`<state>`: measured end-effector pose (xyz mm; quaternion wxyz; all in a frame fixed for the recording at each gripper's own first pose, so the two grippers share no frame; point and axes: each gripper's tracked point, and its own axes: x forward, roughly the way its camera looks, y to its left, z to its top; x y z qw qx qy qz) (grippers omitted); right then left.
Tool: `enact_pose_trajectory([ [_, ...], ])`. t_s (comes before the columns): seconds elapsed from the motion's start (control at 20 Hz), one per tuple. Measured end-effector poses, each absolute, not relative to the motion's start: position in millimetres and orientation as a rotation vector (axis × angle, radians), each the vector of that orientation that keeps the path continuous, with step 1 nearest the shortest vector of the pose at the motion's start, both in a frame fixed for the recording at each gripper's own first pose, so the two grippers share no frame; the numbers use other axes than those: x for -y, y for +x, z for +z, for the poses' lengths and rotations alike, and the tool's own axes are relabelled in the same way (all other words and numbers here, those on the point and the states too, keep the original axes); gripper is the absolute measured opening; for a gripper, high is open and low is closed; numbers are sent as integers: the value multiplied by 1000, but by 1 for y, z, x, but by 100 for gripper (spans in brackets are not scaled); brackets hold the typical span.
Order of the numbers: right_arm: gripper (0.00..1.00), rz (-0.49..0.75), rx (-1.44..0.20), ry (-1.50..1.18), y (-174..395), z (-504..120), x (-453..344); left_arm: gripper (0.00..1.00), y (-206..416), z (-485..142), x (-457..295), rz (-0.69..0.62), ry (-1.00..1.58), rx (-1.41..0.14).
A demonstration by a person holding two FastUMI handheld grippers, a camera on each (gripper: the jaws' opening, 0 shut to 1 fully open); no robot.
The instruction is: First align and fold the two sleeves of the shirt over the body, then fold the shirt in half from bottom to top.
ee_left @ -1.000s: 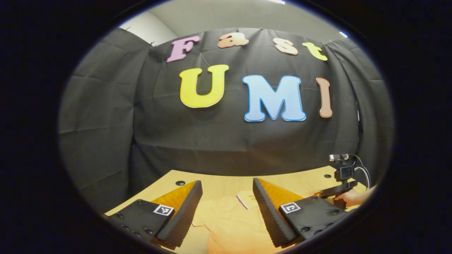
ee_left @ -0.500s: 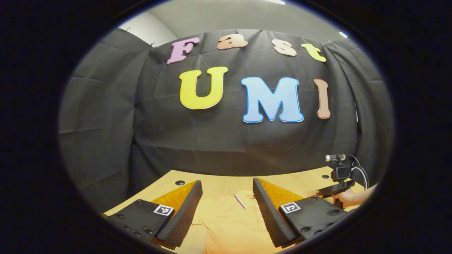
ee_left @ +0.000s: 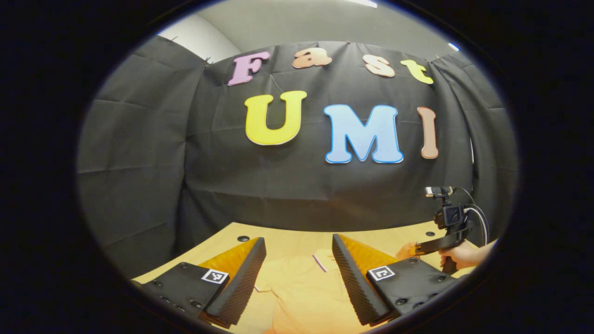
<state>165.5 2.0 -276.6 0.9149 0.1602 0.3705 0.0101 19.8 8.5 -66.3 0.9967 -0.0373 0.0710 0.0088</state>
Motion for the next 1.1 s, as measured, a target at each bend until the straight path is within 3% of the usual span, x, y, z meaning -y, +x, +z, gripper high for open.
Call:
enact_pose_trajectory([
  [0.25,0,157,-770,304,157,-272,-58,96,10,-69,-23,55,-74,-143],
  [0.45,0,189,-811,274,149,-281,-84,96,15,-81,-39,69,-78,-164],
  [0.65,0,174,-836,243,144,-285,-95,96,32,-97,-50,44,-96,-192],
  [1.1,14,127,-874,267,131,-283,-108,94,70,-129,-75,-29,-104,-220],
])
